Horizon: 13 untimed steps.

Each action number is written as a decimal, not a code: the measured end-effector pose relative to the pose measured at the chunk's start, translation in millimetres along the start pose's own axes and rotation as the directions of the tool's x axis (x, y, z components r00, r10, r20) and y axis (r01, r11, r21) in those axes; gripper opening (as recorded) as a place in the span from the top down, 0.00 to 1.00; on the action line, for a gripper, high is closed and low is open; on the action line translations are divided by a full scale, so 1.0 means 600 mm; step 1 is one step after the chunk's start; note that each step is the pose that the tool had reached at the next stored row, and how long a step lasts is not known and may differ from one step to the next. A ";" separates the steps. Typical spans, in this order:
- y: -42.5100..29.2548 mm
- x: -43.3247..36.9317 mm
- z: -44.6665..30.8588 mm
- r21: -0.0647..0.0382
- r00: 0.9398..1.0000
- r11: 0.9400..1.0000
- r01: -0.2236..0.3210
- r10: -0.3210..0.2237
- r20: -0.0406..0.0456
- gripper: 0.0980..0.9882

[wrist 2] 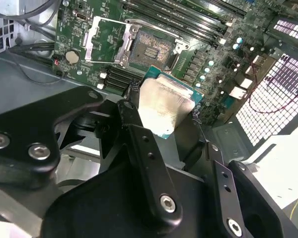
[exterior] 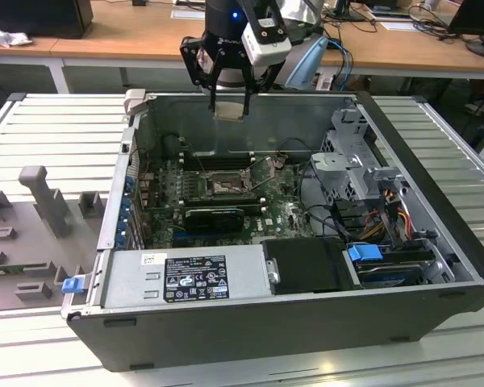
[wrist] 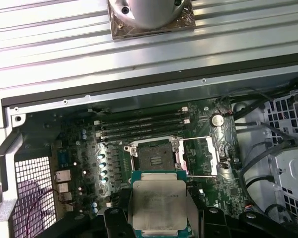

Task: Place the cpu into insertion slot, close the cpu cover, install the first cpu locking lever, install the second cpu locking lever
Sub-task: 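Place the cpu into insertion slot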

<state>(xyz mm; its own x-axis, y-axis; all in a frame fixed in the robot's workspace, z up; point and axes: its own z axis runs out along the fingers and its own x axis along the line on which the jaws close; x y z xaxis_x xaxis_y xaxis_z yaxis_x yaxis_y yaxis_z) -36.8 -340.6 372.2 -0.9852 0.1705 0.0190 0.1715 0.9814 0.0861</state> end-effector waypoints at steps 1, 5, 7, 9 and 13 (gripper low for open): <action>0.000 0.000 0.000 0.000 1.000 1.000 -0.007 0.007 0.001 0.52; 0.000 0.000 0.001 -0.001 0.999 0.999 -0.042 0.042 0.004 0.52; 0.000 0.000 0.001 -0.002 0.997 0.997 -0.074 0.074 0.006 0.52; 0.000 0.000 0.002 -0.003 0.994 0.994 -0.106 0.106 0.009 0.52; 0.000 0.000 0.003 -0.006 0.978 0.978 -0.207 0.207 0.017 0.52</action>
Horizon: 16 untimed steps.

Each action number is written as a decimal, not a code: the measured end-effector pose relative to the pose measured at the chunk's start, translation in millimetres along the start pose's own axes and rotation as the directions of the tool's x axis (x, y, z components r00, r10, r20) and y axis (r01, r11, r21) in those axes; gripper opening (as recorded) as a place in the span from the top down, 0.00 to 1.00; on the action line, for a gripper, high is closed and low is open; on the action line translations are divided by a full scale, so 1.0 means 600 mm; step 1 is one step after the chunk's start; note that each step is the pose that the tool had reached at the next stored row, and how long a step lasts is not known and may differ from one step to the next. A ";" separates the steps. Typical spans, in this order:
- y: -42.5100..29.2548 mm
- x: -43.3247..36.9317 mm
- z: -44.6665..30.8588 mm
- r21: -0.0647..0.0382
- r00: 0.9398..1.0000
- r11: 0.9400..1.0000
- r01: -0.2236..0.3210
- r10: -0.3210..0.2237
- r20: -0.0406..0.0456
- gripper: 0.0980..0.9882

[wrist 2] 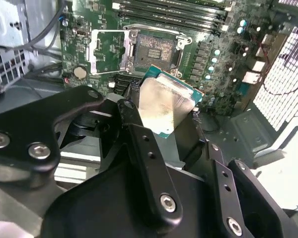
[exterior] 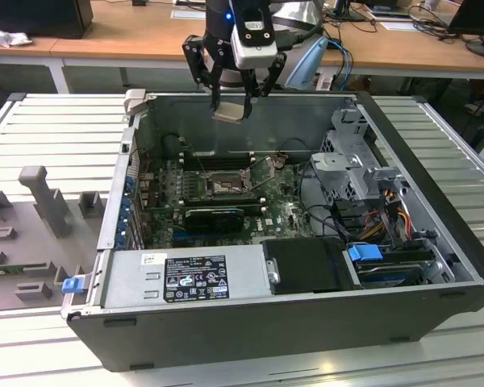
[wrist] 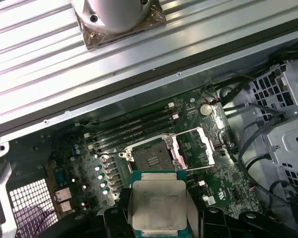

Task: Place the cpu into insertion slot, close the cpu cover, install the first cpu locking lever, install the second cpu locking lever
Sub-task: 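Place the cpu into insertion slot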

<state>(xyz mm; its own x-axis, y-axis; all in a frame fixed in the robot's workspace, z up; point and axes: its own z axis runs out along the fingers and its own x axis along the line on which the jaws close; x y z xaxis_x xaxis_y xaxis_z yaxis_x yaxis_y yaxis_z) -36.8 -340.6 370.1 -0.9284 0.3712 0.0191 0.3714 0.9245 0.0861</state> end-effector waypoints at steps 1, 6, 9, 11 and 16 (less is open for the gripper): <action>0.000 0.000 0.000 0.000 1.000 1.000 -0.017 0.017 0.001 0.52; 0.000 0.000 0.001 -0.002 0.996 0.996 -0.094 0.094 0.008 0.52; 0.000 0.000 0.002 -0.002 0.994 0.994 -0.106 0.106 0.009 0.52; 0.000 0.000 0.004 -0.002 0.994 0.994 -0.106 0.106 0.009 0.52; 0.000 0.000 0.005 -0.002 0.993 0.993 -0.121 0.121 0.010 0.52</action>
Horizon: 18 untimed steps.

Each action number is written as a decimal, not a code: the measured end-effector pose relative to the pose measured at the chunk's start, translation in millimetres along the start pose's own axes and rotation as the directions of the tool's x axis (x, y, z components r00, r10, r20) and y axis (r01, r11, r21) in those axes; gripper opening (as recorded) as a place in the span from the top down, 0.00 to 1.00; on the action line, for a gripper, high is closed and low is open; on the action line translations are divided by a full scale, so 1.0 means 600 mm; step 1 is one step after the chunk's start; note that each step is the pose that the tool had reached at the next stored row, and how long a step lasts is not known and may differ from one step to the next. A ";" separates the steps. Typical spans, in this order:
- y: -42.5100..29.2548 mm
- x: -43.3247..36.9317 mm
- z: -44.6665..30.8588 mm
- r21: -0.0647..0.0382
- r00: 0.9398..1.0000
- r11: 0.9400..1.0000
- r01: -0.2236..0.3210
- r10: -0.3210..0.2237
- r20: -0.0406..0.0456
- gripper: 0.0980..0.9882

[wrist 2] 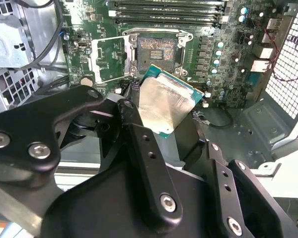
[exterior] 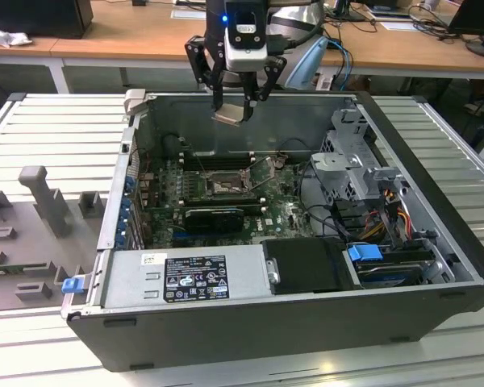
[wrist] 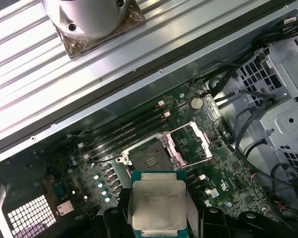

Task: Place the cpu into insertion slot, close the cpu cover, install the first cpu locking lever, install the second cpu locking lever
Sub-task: 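Place the cpu into insertion slot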

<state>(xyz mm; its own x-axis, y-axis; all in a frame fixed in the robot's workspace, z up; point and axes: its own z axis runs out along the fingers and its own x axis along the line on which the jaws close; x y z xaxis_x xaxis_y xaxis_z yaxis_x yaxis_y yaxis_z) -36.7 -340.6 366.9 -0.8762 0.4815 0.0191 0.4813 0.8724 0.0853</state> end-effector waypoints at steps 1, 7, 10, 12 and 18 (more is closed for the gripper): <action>0.000 0.000 0.000 0.000 1.000 1.000 -0.007 0.007 0.001 0.52; 0.000 0.000 0.001 -0.001 0.998 0.998 -0.061 0.061 0.005 0.52; 0.000 0.000 0.001 -0.002 0.995 0.995 -0.098 0.098 0.008 0.52; 0.000 0.000 0.001 -0.003 0.993 0.994 -0.114 0.114 0.010 0.52; 0.000 0.000 0.001 -0.004 0.987 0.987 -0.158 0.158 0.013 0.52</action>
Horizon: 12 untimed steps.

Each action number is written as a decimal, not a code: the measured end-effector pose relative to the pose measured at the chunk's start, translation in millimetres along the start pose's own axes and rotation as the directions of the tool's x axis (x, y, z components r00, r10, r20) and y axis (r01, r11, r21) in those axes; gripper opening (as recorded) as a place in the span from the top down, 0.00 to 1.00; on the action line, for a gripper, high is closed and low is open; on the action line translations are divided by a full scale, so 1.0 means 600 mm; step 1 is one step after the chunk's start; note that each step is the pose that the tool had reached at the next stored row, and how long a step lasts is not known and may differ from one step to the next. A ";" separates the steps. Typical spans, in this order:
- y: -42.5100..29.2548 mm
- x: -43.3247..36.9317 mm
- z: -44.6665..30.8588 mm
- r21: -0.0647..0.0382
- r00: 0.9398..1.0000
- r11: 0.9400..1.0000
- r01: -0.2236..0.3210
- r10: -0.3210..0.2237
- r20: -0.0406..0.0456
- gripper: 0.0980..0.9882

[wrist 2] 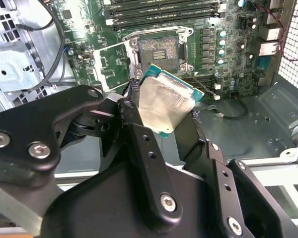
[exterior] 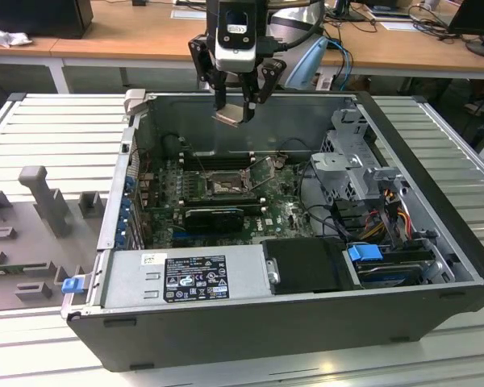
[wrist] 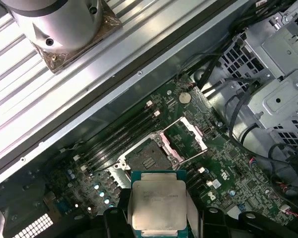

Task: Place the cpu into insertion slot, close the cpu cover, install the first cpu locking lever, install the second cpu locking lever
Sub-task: 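Place the cpu into insertion slot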

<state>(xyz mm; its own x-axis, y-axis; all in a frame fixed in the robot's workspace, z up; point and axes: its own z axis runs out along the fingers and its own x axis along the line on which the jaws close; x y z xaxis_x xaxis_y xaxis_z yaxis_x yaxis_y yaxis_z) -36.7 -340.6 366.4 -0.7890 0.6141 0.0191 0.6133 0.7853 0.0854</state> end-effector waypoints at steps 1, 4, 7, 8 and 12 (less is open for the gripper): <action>0.000 0.000 0.000 0.000 1.000 1.000 -0.013 0.013 0.001 0.52; 0.000 0.000 0.000 -0.001 0.999 0.999 -0.034 0.034 0.003 0.52; 0.000 0.000 0.000 -0.001 0.999 0.999 -0.054 0.054 0.005 0.52; 0.000 0.000 0.000 -0.001 0.998 0.998 -0.059 0.059 0.005 0.52; 0.000 0.000 0.000 -0.002 0.996 0.996 -0.089 0.089 0.008 0.52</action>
<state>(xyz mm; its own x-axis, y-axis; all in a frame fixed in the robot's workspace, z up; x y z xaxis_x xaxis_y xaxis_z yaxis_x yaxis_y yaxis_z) -36.7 -340.6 366.4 -0.7313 0.6818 0.0191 0.6806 0.7276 0.0854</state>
